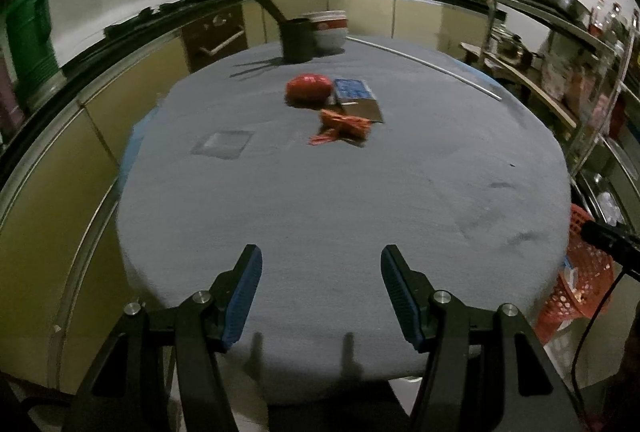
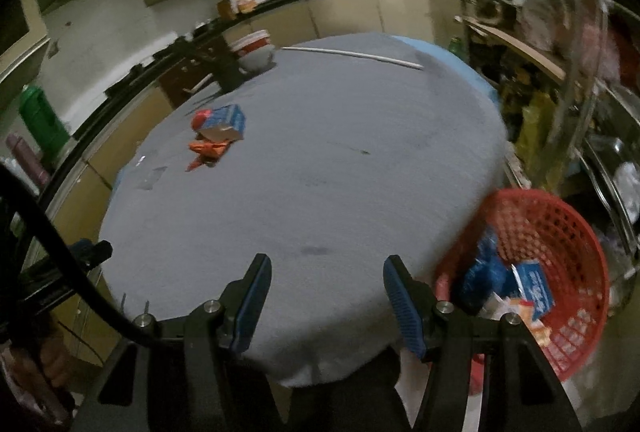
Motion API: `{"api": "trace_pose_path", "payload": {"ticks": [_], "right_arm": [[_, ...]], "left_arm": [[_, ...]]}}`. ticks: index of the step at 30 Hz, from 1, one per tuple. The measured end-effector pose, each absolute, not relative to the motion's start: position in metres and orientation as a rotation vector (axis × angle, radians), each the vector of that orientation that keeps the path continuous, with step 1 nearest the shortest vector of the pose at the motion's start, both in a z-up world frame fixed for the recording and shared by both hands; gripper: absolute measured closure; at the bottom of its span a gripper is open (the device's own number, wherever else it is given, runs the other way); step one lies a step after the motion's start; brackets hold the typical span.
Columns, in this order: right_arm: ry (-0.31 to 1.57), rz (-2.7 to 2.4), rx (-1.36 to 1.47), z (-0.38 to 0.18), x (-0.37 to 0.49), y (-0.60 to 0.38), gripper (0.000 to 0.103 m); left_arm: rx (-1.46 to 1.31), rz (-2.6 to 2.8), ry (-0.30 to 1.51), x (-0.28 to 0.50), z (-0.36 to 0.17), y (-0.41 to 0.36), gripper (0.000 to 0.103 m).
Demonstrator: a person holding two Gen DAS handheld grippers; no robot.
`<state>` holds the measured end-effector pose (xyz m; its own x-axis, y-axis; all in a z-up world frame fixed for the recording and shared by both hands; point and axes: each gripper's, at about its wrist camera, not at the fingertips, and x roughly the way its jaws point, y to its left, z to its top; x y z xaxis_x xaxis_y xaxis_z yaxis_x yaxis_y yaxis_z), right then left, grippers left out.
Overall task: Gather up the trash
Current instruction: 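Move both open tools back over the remaining trash on the table, then advance both open tools toward the blue box and orange peel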
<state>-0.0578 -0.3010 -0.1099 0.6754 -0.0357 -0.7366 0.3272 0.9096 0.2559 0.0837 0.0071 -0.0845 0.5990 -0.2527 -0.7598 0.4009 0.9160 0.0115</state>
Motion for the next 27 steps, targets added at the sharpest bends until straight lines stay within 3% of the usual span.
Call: {"api": "trace_pose_path", "payload": {"ticks": [27], "right_arm": [[0.870,-0.053,0.312,-0.120,-0.007,-0.219,0.040]], "left_arm": [[0.200,-0.290,0.834,0.098,-0.089,0.056,0.040]]}}
